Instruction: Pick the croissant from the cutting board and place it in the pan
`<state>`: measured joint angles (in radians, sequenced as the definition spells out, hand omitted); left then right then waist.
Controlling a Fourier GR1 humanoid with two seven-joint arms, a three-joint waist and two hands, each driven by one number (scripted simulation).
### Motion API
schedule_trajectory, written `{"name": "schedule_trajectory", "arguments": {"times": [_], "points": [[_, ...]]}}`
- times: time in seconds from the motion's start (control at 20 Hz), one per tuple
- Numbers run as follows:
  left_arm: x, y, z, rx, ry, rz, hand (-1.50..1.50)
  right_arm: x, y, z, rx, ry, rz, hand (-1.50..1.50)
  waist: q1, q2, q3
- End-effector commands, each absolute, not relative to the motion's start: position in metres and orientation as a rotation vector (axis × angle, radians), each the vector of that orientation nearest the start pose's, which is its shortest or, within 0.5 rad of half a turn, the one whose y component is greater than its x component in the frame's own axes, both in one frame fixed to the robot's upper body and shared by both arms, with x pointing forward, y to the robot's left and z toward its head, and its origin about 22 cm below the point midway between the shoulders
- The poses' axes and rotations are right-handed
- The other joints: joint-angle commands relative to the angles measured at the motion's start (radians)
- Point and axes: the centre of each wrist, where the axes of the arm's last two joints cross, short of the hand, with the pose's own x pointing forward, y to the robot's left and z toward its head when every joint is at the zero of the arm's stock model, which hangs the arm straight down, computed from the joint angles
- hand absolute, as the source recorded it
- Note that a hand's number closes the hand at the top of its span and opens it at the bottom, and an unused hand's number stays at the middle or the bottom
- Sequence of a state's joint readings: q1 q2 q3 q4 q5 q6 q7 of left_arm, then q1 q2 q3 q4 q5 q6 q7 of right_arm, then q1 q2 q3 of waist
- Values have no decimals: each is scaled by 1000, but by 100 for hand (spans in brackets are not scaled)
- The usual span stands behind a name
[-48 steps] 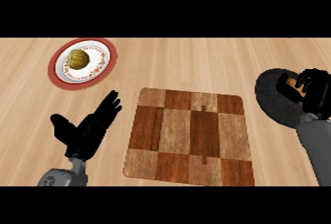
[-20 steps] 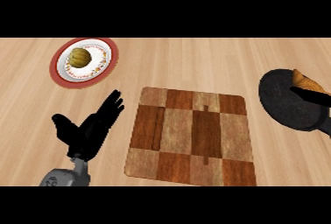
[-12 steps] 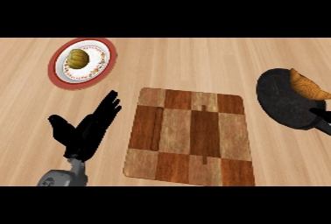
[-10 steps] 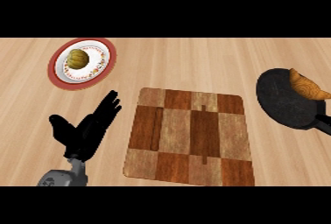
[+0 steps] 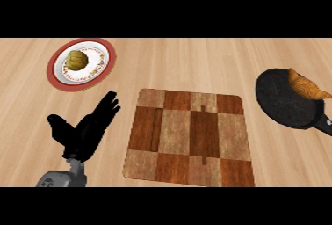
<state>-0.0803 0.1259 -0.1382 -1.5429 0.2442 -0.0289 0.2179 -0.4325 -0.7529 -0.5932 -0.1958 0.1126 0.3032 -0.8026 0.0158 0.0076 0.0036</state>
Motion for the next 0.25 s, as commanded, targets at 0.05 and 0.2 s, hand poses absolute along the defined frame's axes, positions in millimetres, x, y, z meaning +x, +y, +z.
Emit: {"name": "schedule_trajectory", "arguments": {"times": [0.05,0.2], "points": [[243,212,9,-229,-1355,-84,0,195,-555,-13,-488,-1624,-57,-150,-6,-5,-2],[263,195,11,-234,-1364,-86,0,201,-552,-11,-468,-1620,-16,-150,-4,-1,0]]}}
